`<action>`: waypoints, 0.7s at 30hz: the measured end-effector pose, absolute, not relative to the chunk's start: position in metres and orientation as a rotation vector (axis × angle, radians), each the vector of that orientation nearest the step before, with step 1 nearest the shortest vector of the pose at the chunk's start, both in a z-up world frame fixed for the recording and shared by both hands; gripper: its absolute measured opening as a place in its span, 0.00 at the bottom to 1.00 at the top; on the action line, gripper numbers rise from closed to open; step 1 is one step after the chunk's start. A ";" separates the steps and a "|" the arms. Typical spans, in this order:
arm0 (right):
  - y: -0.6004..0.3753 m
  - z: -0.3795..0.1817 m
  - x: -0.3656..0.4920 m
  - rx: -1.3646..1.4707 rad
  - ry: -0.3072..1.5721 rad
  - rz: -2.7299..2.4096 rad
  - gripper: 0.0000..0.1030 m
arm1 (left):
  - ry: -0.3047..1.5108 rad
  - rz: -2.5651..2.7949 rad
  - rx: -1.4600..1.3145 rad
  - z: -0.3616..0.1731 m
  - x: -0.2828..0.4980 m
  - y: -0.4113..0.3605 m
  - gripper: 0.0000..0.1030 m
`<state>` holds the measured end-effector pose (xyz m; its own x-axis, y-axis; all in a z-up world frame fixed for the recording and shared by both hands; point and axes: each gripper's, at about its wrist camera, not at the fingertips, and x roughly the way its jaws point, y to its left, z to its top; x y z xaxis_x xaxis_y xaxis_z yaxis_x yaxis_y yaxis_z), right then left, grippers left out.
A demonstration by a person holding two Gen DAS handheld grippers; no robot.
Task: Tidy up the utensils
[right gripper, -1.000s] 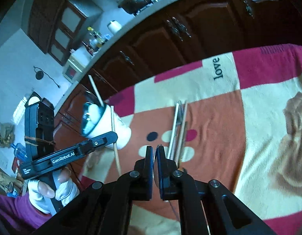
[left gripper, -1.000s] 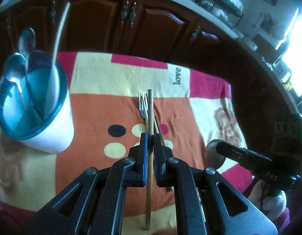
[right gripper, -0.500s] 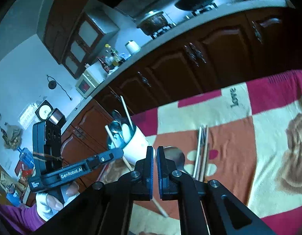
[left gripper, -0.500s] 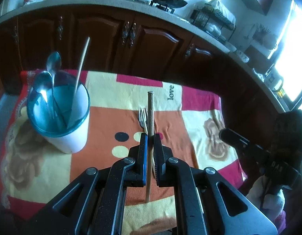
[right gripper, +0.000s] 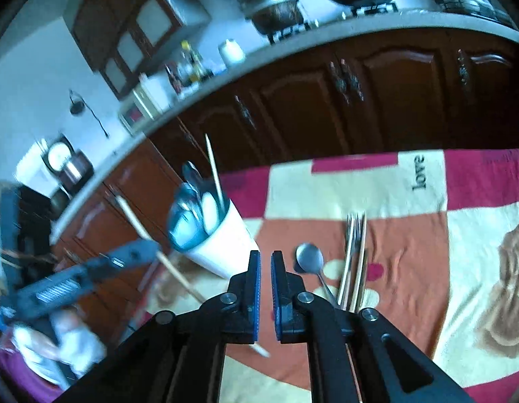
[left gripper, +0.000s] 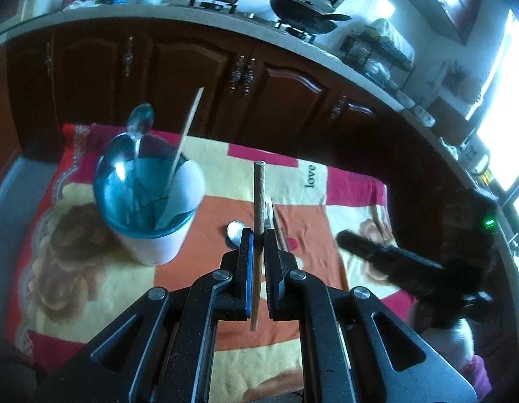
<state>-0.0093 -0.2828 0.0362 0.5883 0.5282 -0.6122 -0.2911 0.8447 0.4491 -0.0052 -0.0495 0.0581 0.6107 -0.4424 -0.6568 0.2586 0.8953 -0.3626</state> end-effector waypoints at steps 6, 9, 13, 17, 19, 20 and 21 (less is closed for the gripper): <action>-0.254 -0.028 0.039 0.249 0.958 0.506 0.35 | 0.839 -0.399 -0.256 0.052 -0.006 -0.037 0.05; -0.245 -0.055 0.064 0.186 1.001 0.484 0.37 | 0.841 -0.387 -0.260 0.051 -0.005 -0.029 0.05; -0.238 -0.079 0.092 0.113 1.030 0.457 0.37 | 0.864 -0.376 -0.278 0.045 0.001 -0.021 0.05; -0.241 -0.091 0.109 0.100 1.052 0.445 0.37 | 0.872 -0.377 -0.292 0.042 0.006 -0.017 0.05; -0.244 -0.097 0.115 0.100 1.067 0.448 0.37 | 0.872 -0.385 -0.293 0.042 0.009 -0.018 0.05; -0.244 -0.101 0.118 0.102 1.077 0.454 0.37 | 0.873 -0.390 -0.293 0.042 0.009 -0.019 0.05; -0.244 -0.104 0.121 0.113 1.079 0.470 0.37 | 0.873 -0.393 -0.293 0.042 0.010 -0.021 0.05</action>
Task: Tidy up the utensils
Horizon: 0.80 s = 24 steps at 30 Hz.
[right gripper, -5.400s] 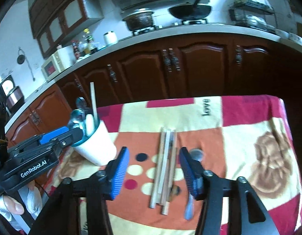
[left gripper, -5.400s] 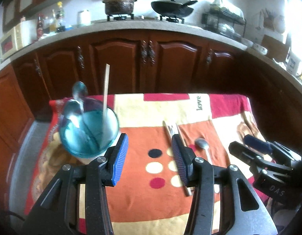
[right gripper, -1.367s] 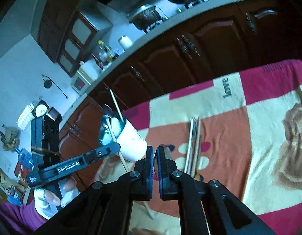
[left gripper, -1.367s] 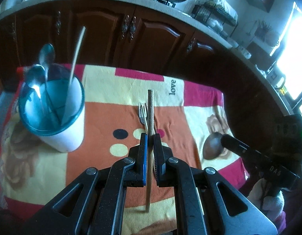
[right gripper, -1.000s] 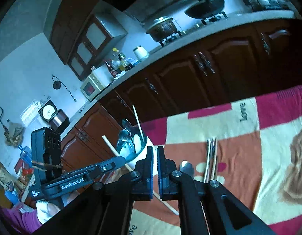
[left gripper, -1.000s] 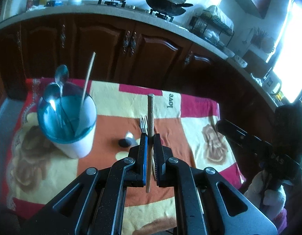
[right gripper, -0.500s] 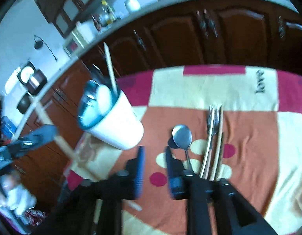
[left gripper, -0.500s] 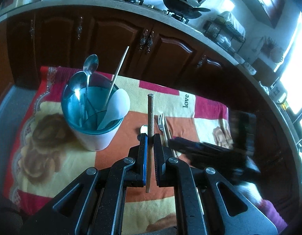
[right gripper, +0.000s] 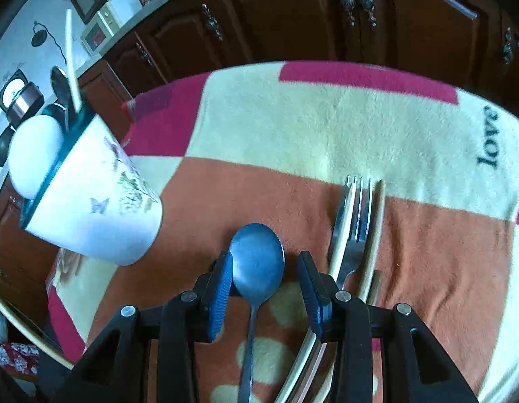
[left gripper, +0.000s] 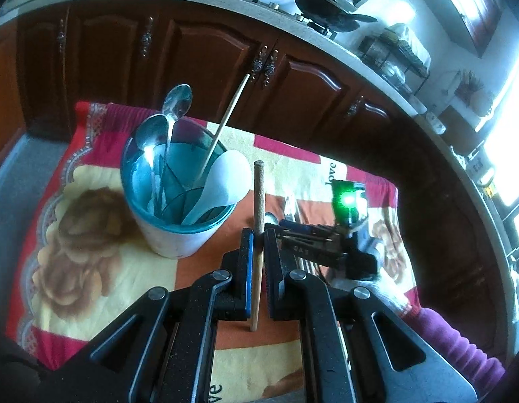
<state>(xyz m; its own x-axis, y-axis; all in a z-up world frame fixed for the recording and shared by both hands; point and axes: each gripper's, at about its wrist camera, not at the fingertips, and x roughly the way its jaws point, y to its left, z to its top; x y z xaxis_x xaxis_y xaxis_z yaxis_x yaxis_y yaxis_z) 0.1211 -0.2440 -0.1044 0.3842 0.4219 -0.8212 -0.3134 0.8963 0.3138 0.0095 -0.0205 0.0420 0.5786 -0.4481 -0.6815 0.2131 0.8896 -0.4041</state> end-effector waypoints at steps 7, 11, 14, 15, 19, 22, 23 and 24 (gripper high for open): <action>-0.242 -0.099 0.120 0.167 1.063 0.524 0.02 | 0.879 -0.387 -0.299 0.040 0.012 -0.018 0.05; -0.249 -0.074 0.095 0.158 1.011 0.533 0.01 | 0.866 -0.387 -0.308 0.046 0.008 -0.014 0.05; -0.255 -0.053 0.078 0.171 0.963 0.535 0.01 | 0.845 -0.396 -0.305 0.053 0.003 -0.012 0.05; -0.258 -0.043 0.069 0.174 0.937 0.540 0.01 | 0.837 -0.397 -0.301 0.057 0.000 -0.010 0.05; -0.263 -0.013 0.046 0.179 0.869 0.542 0.01 | 0.807 -0.401 -0.308 0.072 -0.008 -0.001 0.05; -0.266 0.012 0.034 0.187 0.813 0.552 0.02 | 0.772 -0.399 -0.321 0.090 -0.013 0.009 0.05; -0.264 0.020 0.030 0.182 0.794 0.556 0.02 | 0.756 -0.401 -0.325 0.098 -0.015 0.013 0.05; -0.263 0.033 0.026 0.176 0.769 0.565 0.01 | 0.744 -0.402 -0.328 0.104 -0.016 0.016 0.05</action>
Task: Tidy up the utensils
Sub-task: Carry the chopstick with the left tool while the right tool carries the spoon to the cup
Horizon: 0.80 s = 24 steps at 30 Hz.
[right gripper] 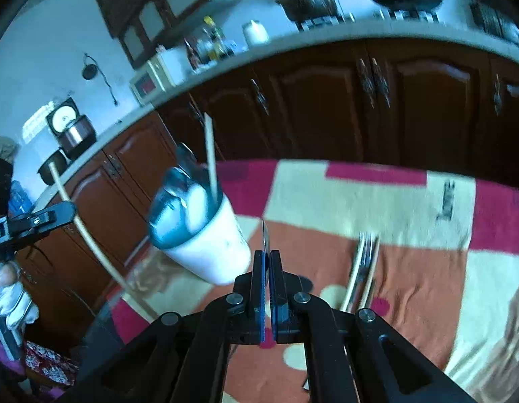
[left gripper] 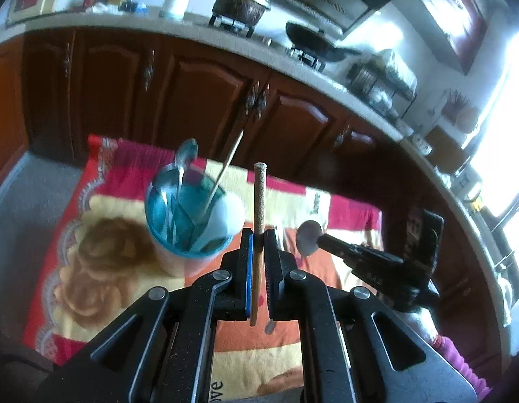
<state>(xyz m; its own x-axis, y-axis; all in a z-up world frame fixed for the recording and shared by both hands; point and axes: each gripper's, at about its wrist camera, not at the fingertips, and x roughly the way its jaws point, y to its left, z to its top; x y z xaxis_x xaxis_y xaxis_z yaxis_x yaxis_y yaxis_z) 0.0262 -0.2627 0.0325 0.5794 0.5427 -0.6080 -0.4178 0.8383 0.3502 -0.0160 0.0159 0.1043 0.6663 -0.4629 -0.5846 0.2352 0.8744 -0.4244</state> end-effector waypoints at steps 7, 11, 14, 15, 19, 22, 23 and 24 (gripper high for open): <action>-0.243 0.097 0.019 0.141 0.657 0.621 0.01 | 0.646 -0.376 -0.321 0.149 -0.018 0.039 0.05; -0.228 0.130 0.024 0.113 0.607 0.643 0.01 | 0.590 -0.321 -0.301 0.169 -0.007 0.051 0.05; -0.209 0.147 0.037 0.090 0.586 0.658 0.01 | 0.573 -0.260 -0.278 0.172 0.009 0.060 0.05; -0.200 0.151 0.043 0.082 0.583 0.660 0.01 | 0.570 -0.242 -0.269 0.172 0.013 0.060 0.05; -0.173 0.154 0.068 0.067 0.579 0.642 0.01 | 0.563 -0.171 -0.226 0.162 0.033 0.064 0.05; -0.156 0.147 0.087 0.050 0.583 0.615 0.01 | 0.571 -0.140 -0.202 0.147 0.045 0.062 0.05; -0.152 0.143 0.092 0.046 0.587 0.609 0.01 | 0.575 -0.135 -0.198 0.142 0.048 0.062 0.05; -0.146 0.137 0.099 0.044 0.594 0.598 0.01 | 0.578 -0.126 -0.191 0.135 0.052 0.061 0.05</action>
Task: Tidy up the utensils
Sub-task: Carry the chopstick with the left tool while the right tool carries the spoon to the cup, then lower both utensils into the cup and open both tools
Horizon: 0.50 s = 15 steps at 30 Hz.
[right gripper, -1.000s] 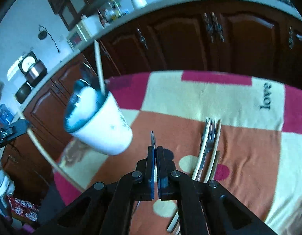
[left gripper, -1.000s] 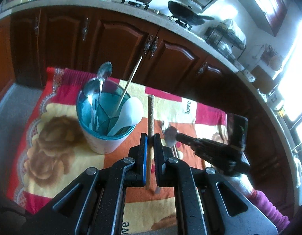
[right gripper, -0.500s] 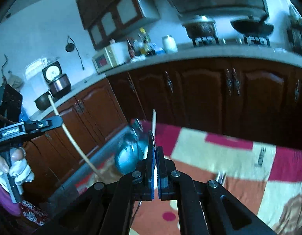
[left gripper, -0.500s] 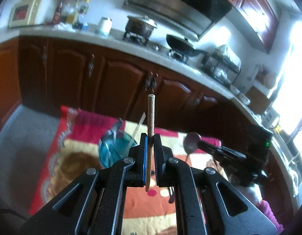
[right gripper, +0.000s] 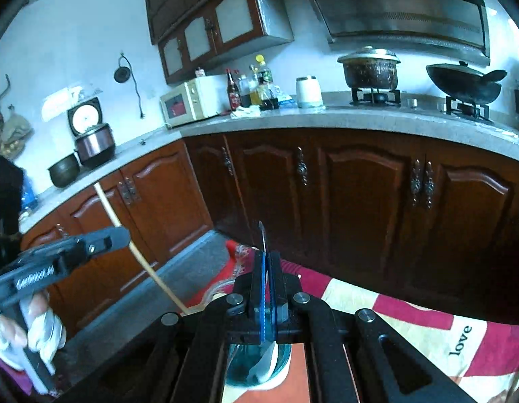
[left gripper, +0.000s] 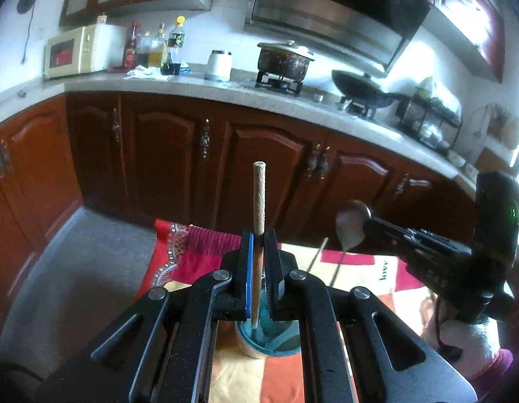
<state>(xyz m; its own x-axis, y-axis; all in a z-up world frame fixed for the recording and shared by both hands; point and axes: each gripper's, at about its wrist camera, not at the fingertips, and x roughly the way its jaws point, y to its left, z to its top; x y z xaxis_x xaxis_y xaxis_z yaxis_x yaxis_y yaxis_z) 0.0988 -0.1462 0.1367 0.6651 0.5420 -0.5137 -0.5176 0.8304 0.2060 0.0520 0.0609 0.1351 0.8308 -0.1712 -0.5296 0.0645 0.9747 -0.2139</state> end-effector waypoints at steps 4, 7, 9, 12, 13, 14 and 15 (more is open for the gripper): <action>-0.132 0.113 0.109 0.025 0.618 0.583 0.01 | 0.607 -0.121 -0.194 0.113 0.064 0.058 0.05; -0.126 0.095 0.110 0.006 0.646 0.582 0.01 | 0.635 -0.119 -0.200 0.098 0.071 0.056 0.05; -0.125 0.082 0.106 0.003 0.669 0.588 0.01 | 0.654 -0.122 -0.202 0.089 0.073 0.054 0.05; -0.129 0.071 0.102 0.019 0.697 0.596 0.02 | 0.677 -0.126 -0.204 0.078 0.075 0.051 0.05; -0.132 0.068 0.099 0.026 0.701 0.599 0.02 | 0.683 -0.126 -0.205 0.076 0.075 0.050 0.05; -0.134 0.067 0.098 0.031 0.704 0.601 0.02 | 0.689 -0.125 -0.206 0.073 0.075 0.049 0.05; -0.137 0.066 0.095 0.039 0.713 0.604 0.02 | 0.694 -0.125 -0.208 0.072 0.076 0.048 0.05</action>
